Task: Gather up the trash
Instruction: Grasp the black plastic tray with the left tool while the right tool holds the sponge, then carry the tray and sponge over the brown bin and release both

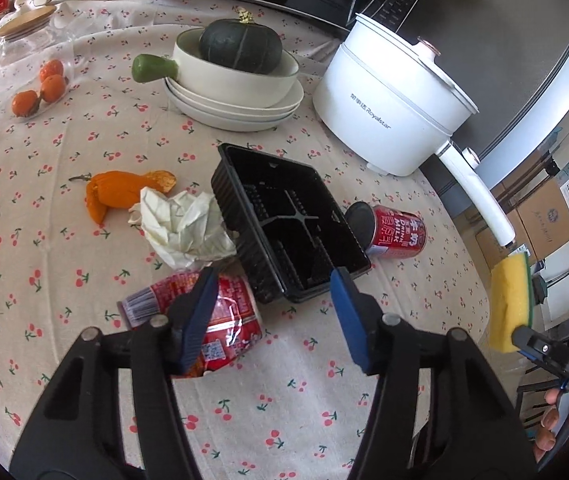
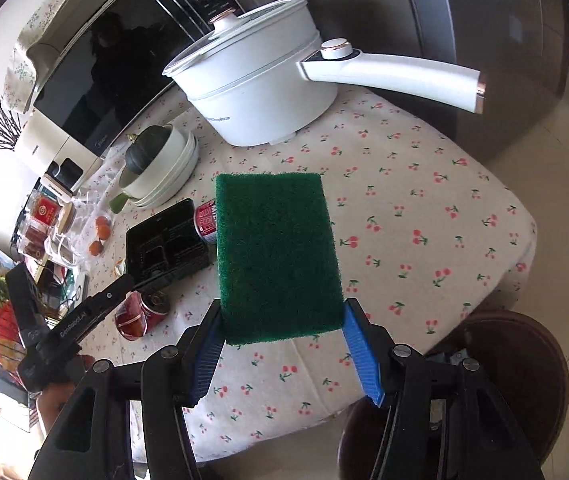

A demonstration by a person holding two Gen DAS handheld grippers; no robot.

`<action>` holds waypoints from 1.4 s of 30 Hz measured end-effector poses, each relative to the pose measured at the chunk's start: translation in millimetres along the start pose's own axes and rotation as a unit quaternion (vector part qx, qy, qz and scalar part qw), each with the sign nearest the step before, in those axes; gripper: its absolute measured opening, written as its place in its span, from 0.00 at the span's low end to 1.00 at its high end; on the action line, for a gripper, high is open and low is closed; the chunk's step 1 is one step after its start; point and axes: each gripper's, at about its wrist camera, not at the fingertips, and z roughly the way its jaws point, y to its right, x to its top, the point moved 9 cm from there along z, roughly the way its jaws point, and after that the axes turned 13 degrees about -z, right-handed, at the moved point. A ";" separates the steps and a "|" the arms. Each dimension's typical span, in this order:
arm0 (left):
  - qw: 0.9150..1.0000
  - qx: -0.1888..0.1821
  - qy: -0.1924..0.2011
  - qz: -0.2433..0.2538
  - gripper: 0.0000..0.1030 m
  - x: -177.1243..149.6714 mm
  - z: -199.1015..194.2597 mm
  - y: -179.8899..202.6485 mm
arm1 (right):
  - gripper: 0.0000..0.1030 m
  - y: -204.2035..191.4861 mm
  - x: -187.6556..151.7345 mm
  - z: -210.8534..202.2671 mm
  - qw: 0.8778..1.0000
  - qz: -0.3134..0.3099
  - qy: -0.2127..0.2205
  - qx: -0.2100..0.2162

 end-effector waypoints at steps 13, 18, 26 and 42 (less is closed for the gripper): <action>0.999 0.019 -0.015 -0.025 0.06 -1.7 21.4 -16.5 | 0.57 26.6 -16.4 -11.4 0.999 -0.011 -0.015 -0.029; 1.000 0.009 -0.008 -0.021 0.05 -4.2 -0.3 -17.1 | 0.57 23.5 -22.7 -16.1 0.999 -0.022 -0.016 -0.036; 1.000 -0.011 0.000 0.007 0.05 -16.5 -38.2 -9.7 | 0.58 29.8 -44.5 -30.5 0.997 -0.040 -0.024 -0.057; 0.991 -0.055 -0.067 0.106 0.05 -129.4 -50.2 55.0 | 0.58 77.6 -124.8 -70.7 0.991 -0.018 -0.057 -0.118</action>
